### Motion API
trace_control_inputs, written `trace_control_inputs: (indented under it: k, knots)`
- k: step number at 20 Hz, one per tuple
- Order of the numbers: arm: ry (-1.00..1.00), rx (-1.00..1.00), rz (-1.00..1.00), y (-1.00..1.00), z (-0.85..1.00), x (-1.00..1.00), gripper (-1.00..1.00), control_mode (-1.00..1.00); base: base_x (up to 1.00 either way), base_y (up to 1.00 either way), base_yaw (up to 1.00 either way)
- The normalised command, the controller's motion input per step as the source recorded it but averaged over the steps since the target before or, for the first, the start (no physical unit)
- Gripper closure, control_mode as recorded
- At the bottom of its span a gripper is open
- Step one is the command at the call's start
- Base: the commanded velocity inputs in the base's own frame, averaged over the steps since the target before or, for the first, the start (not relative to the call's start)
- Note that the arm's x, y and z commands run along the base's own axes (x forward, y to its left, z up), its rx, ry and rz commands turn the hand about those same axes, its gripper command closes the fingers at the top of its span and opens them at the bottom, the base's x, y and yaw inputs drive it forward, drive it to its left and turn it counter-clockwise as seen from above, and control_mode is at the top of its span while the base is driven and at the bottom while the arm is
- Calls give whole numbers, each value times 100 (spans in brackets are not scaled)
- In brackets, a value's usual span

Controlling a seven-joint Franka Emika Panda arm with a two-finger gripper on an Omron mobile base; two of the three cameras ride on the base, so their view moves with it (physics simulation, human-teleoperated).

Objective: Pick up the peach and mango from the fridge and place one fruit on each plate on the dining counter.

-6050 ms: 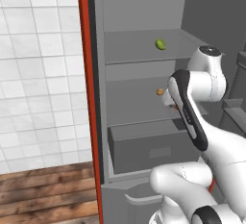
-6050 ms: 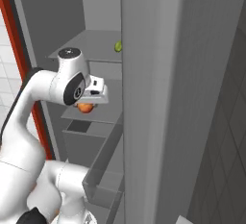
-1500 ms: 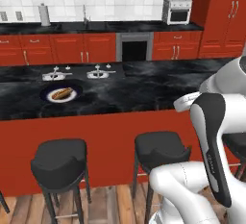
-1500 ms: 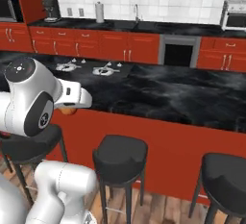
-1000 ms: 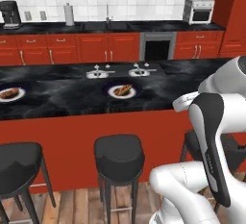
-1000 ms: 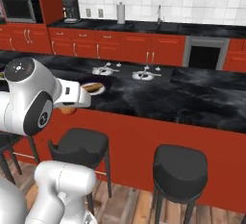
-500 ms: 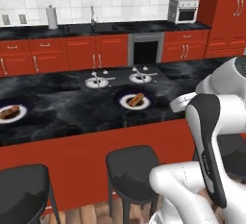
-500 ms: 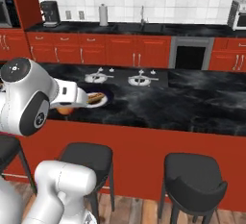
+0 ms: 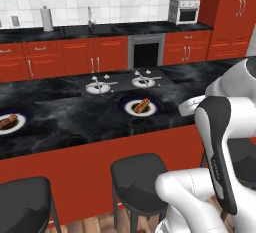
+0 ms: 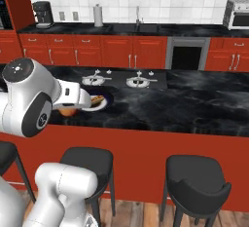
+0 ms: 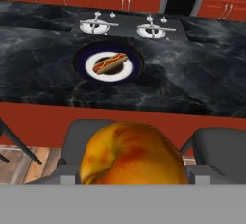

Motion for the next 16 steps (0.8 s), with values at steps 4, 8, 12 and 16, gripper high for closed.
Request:
trace_control_inputs:
  k: [4,8,12,16]
  knots:
    - [0,0,0,0,0,0,100,100,0,0,0]
    - [1,0,0,21,0,66,100,-100,3,0,0]
    - [10,0,0,38,-10,100,100,-100,0,0,0]
    - [10,0,0,30,-57,100,100,-100,0,0,0]
